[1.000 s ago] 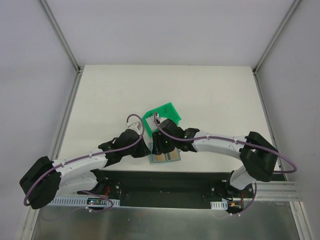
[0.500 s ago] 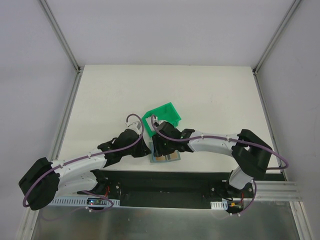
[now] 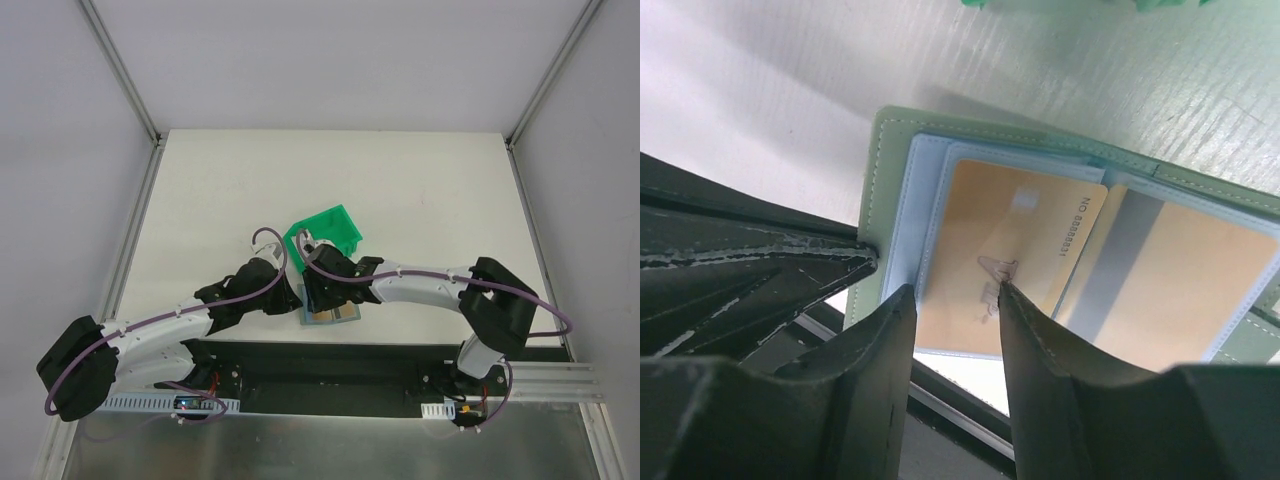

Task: Put the credit cards into the card holder
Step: Turn over the card slot in the card holder, then pick up the credit card from the storage box.

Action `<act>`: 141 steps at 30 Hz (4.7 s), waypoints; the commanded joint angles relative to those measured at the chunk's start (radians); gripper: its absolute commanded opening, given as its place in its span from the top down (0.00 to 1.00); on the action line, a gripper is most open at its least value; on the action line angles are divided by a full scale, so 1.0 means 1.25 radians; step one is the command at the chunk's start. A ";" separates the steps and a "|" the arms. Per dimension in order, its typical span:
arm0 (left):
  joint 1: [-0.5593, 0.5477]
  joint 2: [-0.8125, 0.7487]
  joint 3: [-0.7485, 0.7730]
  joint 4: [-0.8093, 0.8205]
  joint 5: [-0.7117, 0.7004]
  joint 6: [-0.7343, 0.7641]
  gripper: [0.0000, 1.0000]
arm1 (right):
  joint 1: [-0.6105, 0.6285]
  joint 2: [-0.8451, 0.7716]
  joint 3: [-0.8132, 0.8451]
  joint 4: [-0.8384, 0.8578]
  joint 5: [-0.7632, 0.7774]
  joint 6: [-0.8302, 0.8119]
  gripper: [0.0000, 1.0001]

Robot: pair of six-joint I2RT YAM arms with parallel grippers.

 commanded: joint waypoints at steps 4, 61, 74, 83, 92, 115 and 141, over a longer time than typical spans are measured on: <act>0.004 -0.019 0.009 -0.001 0.002 -0.002 1.00 | 0.008 -0.035 0.027 -0.045 0.059 -0.015 0.63; 0.004 0.041 -0.031 0.000 -0.037 -0.008 1.00 | -0.111 -0.225 0.039 -0.091 0.098 -0.091 0.50; 0.004 0.056 -0.034 0.004 -0.060 -0.039 1.00 | -0.227 -0.042 0.228 -0.067 -0.107 -0.160 0.43; 0.005 0.057 -0.029 0.003 -0.068 -0.036 1.00 | -0.283 0.132 0.348 -0.066 -0.234 -0.177 0.36; 0.011 0.070 -0.020 0.003 -0.065 -0.030 1.00 | -0.304 0.239 0.407 -0.066 -0.289 -0.184 0.35; 0.019 0.085 -0.006 0.003 -0.051 -0.015 1.00 | -0.327 0.297 0.427 -0.034 -0.390 -0.177 0.38; 0.019 0.089 -0.004 0.003 -0.047 -0.012 1.00 | -0.333 0.220 0.384 -0.015 -0.372 -0.171 0.79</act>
